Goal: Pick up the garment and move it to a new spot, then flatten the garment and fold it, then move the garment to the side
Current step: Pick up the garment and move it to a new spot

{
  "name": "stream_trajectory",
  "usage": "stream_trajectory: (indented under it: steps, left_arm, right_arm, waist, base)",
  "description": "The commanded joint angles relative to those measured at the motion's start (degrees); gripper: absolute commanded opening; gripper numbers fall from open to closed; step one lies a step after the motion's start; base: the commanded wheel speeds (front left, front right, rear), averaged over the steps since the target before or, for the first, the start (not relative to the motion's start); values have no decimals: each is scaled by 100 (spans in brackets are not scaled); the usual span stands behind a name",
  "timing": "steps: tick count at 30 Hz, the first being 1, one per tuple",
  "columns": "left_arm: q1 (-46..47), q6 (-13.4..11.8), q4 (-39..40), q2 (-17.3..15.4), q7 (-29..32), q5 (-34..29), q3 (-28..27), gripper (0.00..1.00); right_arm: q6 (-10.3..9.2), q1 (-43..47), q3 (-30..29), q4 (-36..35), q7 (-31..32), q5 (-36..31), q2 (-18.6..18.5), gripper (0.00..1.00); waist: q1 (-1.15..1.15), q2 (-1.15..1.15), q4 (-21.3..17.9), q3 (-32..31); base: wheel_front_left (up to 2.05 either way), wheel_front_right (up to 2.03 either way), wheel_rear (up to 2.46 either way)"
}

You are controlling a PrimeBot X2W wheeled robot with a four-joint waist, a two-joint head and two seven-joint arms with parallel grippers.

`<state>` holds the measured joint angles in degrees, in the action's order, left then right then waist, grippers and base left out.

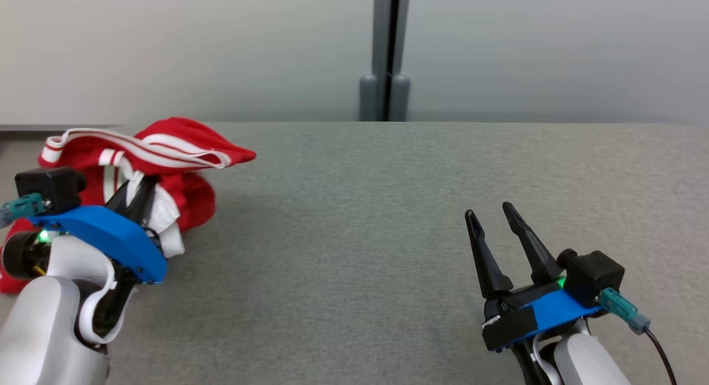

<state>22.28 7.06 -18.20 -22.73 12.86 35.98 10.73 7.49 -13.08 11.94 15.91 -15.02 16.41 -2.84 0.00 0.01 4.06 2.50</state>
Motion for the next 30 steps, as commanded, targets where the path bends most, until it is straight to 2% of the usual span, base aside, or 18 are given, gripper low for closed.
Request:
stream_trajectory:
  steps: [1, 6, 8, 12, 18, 19, 21, 23, 30]
  left_arm:
    - [-95, -46, 457, 46, 94, 83, 33, 0]
    - [-122, -129, 1613, 221, 341, 120, 235, 0]
    - [-26, -175, 1927, 360, 447, 49, 451, 0]
    - [33, -192, 1906, 669, 290, -49, 728, 0]
    - [-46, -191, 1143, 1013, -395, -543, 1177, 0]
    - [-46, -191, 1143, 1013, -395, -543, 1177, 0]
    - [-26, -166, 770, 1098, -651, -702, 1335, 0]
    - [1, -91, 383, 1274, -946, -589, 1434, 0]
    - [345, 28, -1383, 1407, -1632, -765, 1965, 0]
  right_arm:
    - [1, 104, -42, -23, -22, 38, -11, 100]
    - [1, 148, -153, -16, -22, -26, -9, 100]
    - [1, 90, -162, -51, -21, -77, -9, 100]
    - [1, 20, -136, -149, -22, -71, -10, 100]
    - [1, -60, -68, -335, -21, 41, -7, 100]
    - [1, -60, -68, -335, -21, 41, -7, 100]
    - [1, -66, -60, -391, -21, 48, -10, 100]
    - [1, -97, -63, -478, -21, 82, -6, 100]
    - [1, -146, 64, -617, -21, 190, -8, 100]
  waist:
    - [0, -1, -210, -99]
    - [0, -1, -585, -102]
    - [0, -1, -846, -77]
    - [0, -1, -1214, -6]
    - [0, -1, -1794, 203]
    - [0, -1, -1794, 203]
    - [0, -1, -1950, 279]
    - [0, -1, -2069, 354]
    - [0, -1, -2257, 568]
  base:
    - [0, 0, 0]
    - [0, 0, 0]
    - [0, 0, 0]
    - [0, 0, 0]
    - [0, 0, 0]
    - [0, 0, 0]
    - [0, 0, 0]
    - [0, 0, 0]
    - [0, 0, 0]
